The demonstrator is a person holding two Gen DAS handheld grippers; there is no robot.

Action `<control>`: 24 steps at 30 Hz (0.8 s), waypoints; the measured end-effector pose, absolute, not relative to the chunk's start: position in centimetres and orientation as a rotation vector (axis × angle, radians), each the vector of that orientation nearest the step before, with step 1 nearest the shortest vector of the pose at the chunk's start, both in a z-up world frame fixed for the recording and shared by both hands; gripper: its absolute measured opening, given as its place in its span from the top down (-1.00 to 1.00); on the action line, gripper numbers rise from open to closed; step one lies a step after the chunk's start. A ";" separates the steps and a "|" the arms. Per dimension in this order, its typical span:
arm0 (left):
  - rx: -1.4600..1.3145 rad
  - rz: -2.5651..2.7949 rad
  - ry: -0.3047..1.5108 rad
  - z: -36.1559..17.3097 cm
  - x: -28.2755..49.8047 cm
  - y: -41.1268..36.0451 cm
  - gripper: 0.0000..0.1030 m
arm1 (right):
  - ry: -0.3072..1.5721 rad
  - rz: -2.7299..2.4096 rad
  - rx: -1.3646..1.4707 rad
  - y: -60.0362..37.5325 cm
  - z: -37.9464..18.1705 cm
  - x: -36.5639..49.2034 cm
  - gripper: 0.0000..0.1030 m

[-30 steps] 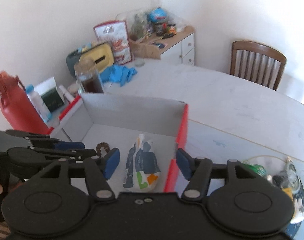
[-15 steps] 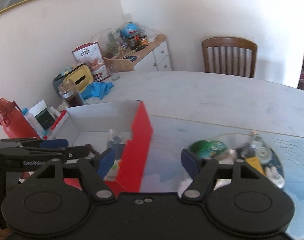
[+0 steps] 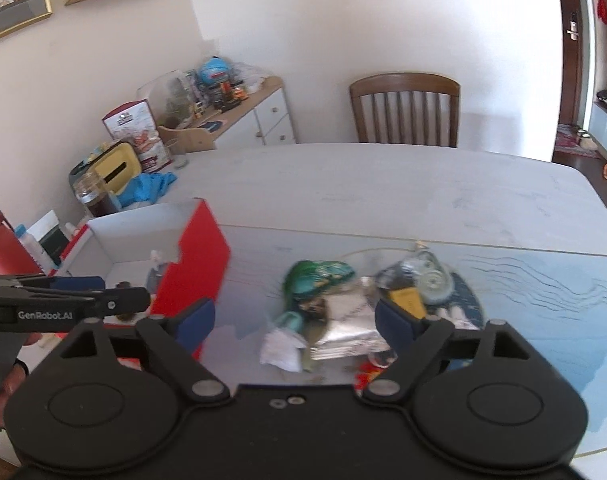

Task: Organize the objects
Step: 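Return both grippers to the cluttered items on the table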

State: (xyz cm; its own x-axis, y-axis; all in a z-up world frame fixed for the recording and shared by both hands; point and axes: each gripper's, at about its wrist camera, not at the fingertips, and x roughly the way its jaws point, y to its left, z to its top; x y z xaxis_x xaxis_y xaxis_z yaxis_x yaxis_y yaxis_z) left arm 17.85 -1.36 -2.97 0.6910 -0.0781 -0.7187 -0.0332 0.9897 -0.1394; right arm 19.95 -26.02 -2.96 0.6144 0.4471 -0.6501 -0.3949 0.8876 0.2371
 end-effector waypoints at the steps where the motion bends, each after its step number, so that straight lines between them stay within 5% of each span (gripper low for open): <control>1: -0.147 -0.032 0.811 -3.0 17.9 -1.8 -0.64 | 0.771 0.481 0.072 -26.5 -3.1 20.0 -0.74; 6: -0.153 -0.058 0.838 -3.7 18.2 -3.8 -0.68 | 0.775 0.459 0.061 -28.9 -3.5 20.2 -0.79; 9: -0.183 -0.073 0.827 -4.1 18.3 -4.6 -1.00 | 0.782 0.450 0.060 -30.3 -3.8 20.4 -0.79; 24: -0.194 -0.160 0.842 -7.8 19.3 -10.2 -1.00 | 0.822 0.412 -0.029 -34.3 -7.3 23.3 -0.78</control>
